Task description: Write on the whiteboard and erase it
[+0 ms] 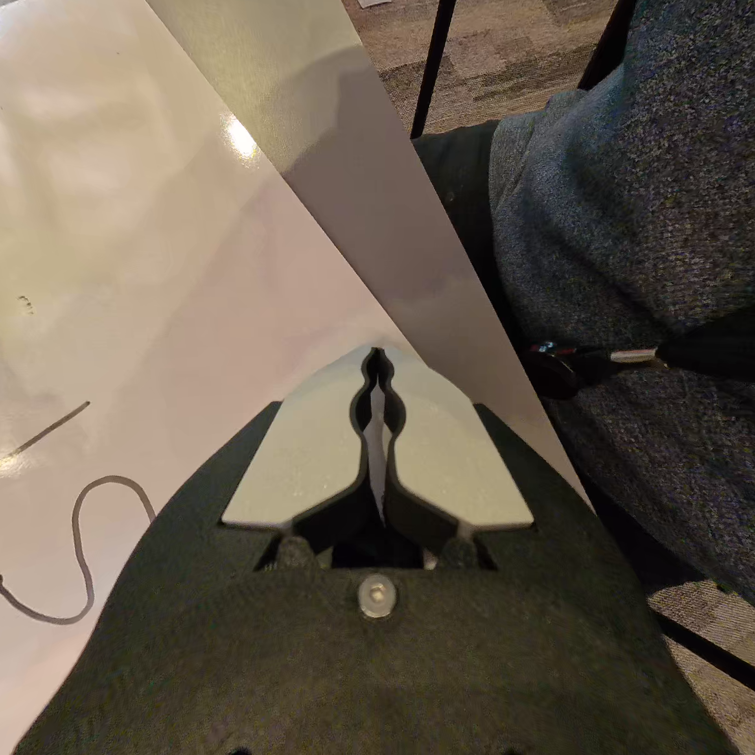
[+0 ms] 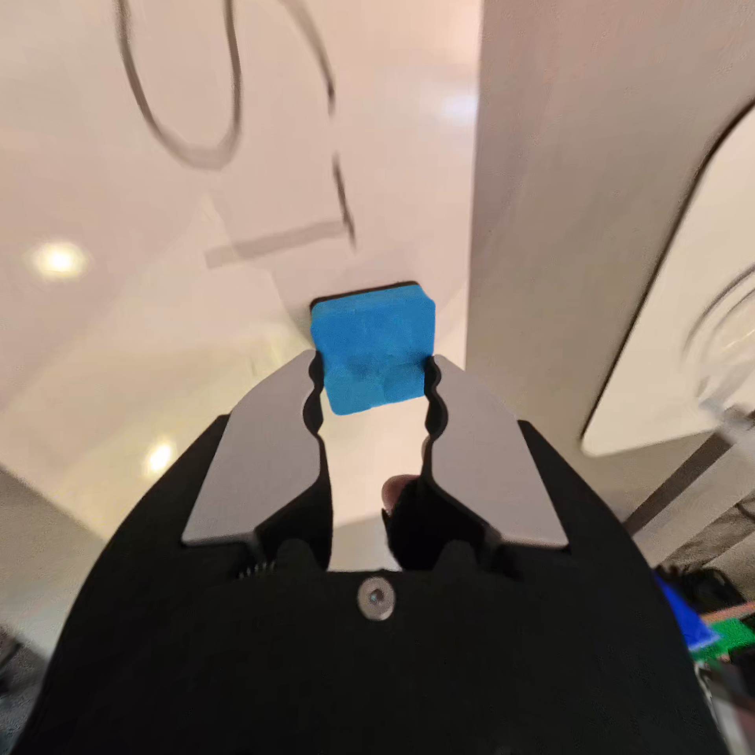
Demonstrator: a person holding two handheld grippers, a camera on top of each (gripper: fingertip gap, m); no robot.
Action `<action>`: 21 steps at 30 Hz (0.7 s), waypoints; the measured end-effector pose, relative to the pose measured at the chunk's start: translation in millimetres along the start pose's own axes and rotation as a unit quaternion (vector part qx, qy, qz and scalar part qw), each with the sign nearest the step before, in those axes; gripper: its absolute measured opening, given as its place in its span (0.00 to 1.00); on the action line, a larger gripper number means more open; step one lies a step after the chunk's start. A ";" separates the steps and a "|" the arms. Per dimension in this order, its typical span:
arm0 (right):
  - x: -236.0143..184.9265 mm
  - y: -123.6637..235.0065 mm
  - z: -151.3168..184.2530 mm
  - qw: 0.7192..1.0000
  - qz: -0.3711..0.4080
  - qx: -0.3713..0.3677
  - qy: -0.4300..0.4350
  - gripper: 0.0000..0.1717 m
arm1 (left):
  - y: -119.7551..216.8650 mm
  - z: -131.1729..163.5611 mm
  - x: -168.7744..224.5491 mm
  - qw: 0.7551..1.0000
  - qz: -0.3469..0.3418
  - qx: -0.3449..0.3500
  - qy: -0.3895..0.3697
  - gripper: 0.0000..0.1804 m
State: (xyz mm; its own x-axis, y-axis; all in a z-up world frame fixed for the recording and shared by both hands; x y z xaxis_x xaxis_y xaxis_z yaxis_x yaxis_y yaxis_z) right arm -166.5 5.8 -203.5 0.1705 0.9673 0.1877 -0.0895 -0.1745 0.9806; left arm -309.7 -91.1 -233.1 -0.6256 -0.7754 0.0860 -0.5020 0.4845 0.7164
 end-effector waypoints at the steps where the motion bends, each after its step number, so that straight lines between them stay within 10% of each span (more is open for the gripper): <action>1: -4.5 0.9 18.3 0.999 -0.027 -0.029 0.002 0.29 | 0.4 0.4 0.5 1.000 -0.003 0.000 -0.001 0.00; 4: -35.0 10.1 11.0 0.996 -0.063 0.050 0.030 0.28 | 0.7 0.4 -0.1 1.000 0.000 0.000 0.001 0.00; 18: -36.0 5.9 33.9 0.999 -0.024 -0.025 -0.019 0.28 | 0.7 -0.3 0.9 1.000 -0.004 -0.001 -0.004 0.00; 21: -48.1 13.1 5.7 0.993 -0.087 0.084 0.000 0.29 | 0.4 -0.7 1.1 1.000 -0.005 -0.001 -0.006 0.00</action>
State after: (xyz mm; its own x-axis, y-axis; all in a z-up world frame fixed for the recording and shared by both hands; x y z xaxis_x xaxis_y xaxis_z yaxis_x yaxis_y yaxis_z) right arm -170.3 -44.1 -199.3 0.1699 0.9854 0.0139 0.1066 -0.0324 0.9938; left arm -310.2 -92.1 -232.3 -0.6286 -0.7745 0.0707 -0.5061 0.4764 0.7190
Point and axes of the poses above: each gripper's, where its closed fingertips meet, y back along the fingers, z out of its underside, x = y × z across the jaws, the point moved 9 cm from there along y, back along the fingers, and after that the axes turned 1 degree about -z, right-handed, at the moved point
